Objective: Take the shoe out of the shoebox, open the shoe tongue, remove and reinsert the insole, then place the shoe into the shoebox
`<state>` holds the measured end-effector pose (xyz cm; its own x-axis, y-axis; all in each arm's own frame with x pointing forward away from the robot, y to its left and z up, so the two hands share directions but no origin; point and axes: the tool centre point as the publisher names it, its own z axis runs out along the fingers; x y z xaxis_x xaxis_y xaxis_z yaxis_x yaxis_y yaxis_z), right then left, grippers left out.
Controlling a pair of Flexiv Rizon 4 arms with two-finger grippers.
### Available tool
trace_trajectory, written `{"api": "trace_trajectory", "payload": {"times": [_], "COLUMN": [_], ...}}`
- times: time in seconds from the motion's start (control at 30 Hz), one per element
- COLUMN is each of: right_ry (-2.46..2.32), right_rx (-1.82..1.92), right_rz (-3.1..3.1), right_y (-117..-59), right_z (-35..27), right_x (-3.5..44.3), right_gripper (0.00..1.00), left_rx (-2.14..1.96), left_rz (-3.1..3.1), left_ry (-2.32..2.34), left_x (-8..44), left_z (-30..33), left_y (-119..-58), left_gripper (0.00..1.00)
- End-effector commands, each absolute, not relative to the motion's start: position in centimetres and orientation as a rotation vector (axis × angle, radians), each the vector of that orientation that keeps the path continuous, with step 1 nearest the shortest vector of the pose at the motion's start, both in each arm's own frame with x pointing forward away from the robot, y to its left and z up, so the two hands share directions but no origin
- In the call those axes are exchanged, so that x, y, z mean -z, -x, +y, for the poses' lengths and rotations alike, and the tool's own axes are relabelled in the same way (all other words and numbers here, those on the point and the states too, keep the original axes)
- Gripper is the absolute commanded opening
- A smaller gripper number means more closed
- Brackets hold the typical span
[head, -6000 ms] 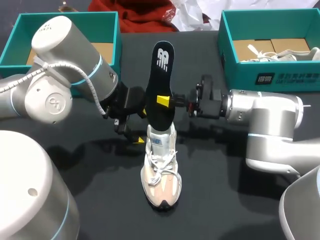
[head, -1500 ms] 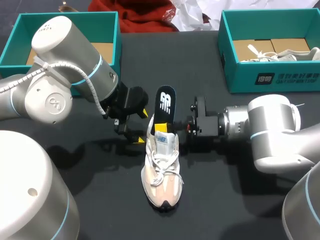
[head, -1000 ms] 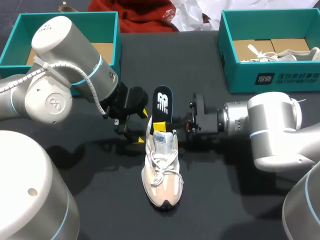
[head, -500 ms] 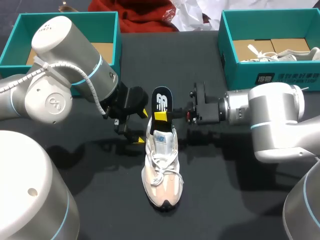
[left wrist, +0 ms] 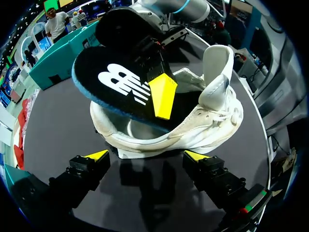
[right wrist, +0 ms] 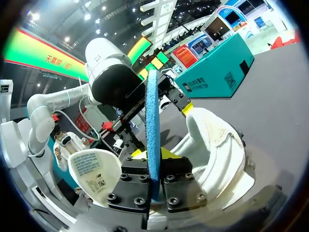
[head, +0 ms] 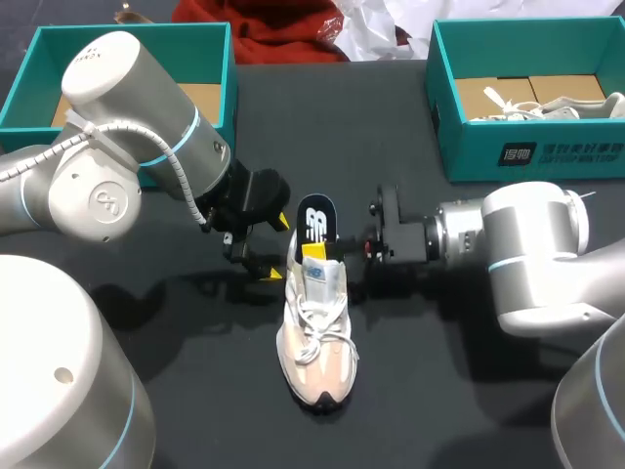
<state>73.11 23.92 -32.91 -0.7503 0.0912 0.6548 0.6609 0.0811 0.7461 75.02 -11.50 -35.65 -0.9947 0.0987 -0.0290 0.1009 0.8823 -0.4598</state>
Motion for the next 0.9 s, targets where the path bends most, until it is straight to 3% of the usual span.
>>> {"api": "trace_trajectory", "payload": {"times": [0.03,0.1,0.23,0.33,0.47,0.53,0.6,0.9], "right_ry": [0.756,0.748,0.716,0.686,0.663,0.664,0.659,0.688], "right_rx": [1.726,1.736,1.747,1.747,1.744,1.739,1.740,1.709], "right_rz": [-1.930,-1.940,-1.967,-2.000,-2.044,-2.064,-2.069,-2.020], "right_y": [-72.4,-72.5,-73.4,-73.9,-74.8,-75.3,-75.7,-75.2], "right_z": [23.9,23.9,24.1,24.2,24.4,24.4,24.5,25.0], "right_x": [32.9,32.6,31.6,30.9,29.9,29.7,29.6,31.4], "right_gripper": [0.00,0.00,0.42,0.40,0.31,0.19,0.00,0.00], "left_rx": [0.742,0.742,0.742,0.742,0.742,0.742,0.742,0.742], "left_rz": [3.043,3.043,3.043,3.043,3.043,3.043,3.043,3.043], "left_ry": [-0.162,-0.162,-0.162,-0.162,-0.162,-0.162,-0.162,-0.162], "left_x": [35.7,35.7,35.7,35.7,35.7,35.7,35.7,35.7], "left_z": [-11.5,-11.5,-11.5,-11.5,-11.5,-11.5,-11.5,-11.5], "left_y": [-75.0,-75.0,-75.0,-75.0,-75.0,-75.0,-75.0,-75.0], "left_gripper": [1.00,1.00,1.00,1.00,1.00,1.00,1.00,1.00]}}
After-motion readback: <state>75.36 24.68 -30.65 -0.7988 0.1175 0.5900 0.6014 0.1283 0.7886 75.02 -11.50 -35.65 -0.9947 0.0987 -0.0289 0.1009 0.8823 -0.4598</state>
